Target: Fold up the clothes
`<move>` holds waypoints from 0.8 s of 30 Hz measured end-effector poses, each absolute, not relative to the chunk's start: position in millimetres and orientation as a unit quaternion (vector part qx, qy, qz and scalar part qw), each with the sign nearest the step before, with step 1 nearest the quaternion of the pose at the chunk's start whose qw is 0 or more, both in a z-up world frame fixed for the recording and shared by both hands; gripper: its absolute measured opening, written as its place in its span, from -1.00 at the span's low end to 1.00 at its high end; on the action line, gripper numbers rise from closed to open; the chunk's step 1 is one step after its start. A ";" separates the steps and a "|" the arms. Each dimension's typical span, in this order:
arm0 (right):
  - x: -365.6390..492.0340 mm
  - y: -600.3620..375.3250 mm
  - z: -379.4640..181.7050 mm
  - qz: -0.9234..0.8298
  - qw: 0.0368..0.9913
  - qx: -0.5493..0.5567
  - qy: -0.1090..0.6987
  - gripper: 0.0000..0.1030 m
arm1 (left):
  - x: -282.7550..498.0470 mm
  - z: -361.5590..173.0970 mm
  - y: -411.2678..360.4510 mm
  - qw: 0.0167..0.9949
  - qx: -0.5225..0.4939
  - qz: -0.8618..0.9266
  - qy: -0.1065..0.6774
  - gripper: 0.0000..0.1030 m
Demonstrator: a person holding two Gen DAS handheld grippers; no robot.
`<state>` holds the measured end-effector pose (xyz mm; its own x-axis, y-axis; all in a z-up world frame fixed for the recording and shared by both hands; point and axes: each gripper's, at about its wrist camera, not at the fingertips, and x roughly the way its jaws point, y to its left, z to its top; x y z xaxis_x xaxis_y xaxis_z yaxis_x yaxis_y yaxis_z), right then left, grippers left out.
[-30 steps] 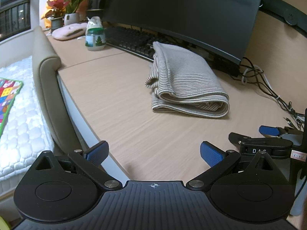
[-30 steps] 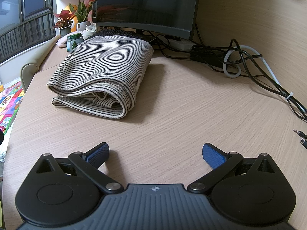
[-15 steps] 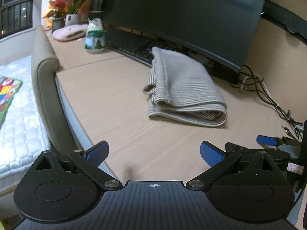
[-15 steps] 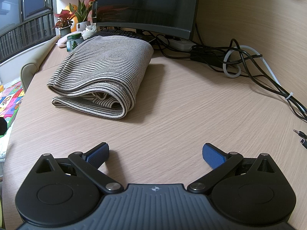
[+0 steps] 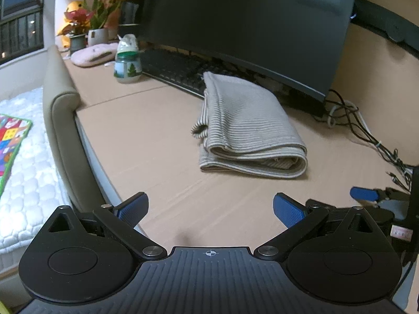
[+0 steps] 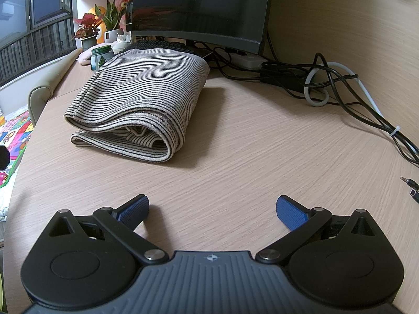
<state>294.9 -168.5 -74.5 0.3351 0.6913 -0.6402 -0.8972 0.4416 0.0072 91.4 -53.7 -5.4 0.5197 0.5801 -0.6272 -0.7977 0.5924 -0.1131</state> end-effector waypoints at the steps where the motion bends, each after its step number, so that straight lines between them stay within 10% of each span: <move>1: 294.9 -168.6 -74.6 0.498 0.798 -0.177 0.291 1.00 | 92.2 -6.3 -53.4 0.849 -0.199 0.404 0.277 1.00; 24: 294.9 -168.9 -74.6 0.498 0.797 -0.177 0.291 1.00 | 92.0 -4.2 -58.0 0.854 -0.193 0.393 0.282 1.00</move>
<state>294.9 -168.9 -74.6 0.3342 0.6915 -0.6404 -0.8975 0.4410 0.0077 92.0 -58.0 -4.2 0.5324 0.5621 -0.6329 -0.7800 0.6162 -0.1088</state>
